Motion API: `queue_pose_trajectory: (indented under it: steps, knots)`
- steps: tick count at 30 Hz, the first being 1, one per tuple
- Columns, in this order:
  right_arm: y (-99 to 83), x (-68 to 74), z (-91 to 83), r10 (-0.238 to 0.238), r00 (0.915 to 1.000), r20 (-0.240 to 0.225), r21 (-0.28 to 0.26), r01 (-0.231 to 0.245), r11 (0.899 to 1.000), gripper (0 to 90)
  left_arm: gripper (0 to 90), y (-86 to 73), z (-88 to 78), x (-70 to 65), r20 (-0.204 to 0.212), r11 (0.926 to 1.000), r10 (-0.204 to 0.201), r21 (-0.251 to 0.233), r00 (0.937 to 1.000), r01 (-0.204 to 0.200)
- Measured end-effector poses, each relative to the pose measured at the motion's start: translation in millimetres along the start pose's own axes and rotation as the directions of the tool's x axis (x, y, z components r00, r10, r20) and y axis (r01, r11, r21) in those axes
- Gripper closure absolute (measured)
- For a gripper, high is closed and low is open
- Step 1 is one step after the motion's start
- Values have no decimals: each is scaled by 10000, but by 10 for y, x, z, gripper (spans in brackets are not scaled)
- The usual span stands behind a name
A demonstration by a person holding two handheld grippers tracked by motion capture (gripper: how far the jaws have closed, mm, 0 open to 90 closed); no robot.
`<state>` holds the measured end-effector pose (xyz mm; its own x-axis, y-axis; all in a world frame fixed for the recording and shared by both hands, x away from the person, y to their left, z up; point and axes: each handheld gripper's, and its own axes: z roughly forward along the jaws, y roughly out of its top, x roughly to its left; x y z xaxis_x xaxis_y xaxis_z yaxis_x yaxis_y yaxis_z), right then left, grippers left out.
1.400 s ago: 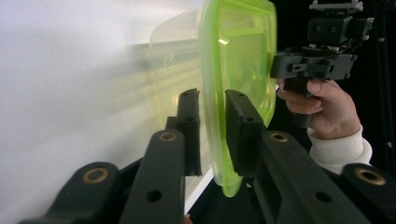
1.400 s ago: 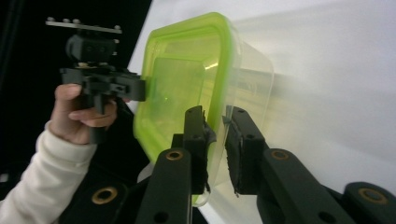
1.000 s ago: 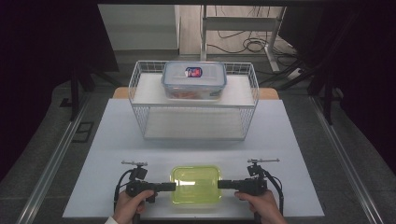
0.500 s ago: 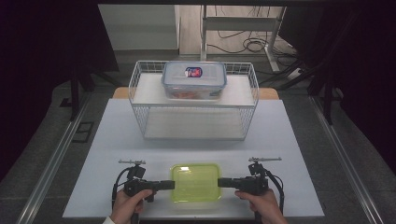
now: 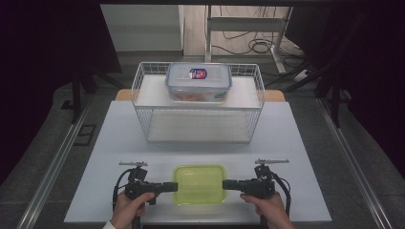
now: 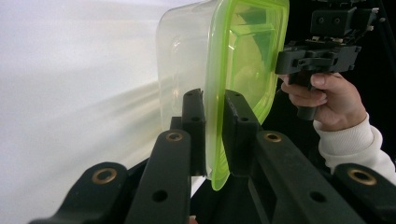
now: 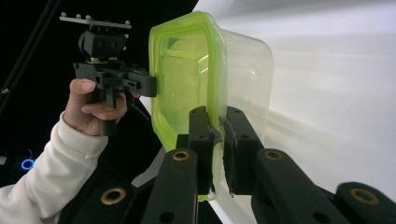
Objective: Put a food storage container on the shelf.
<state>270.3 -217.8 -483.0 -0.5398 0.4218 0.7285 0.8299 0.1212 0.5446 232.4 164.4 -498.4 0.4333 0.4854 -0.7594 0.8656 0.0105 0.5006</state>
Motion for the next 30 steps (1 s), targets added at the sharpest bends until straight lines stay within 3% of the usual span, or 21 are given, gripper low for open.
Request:
queue_pose_trajectory:
  steps: [18,30]
  knots:
    - [68,69,-29,-307,9994,130,-200,310,9993,822,811,94,-26,-53,-105,9997,210,-81,9997,-211]
    - [219,152,-66,-602,9981,131,-471,607,9970,822,811,287,-109,-153,-136,9987,484,-173,9987,-486]
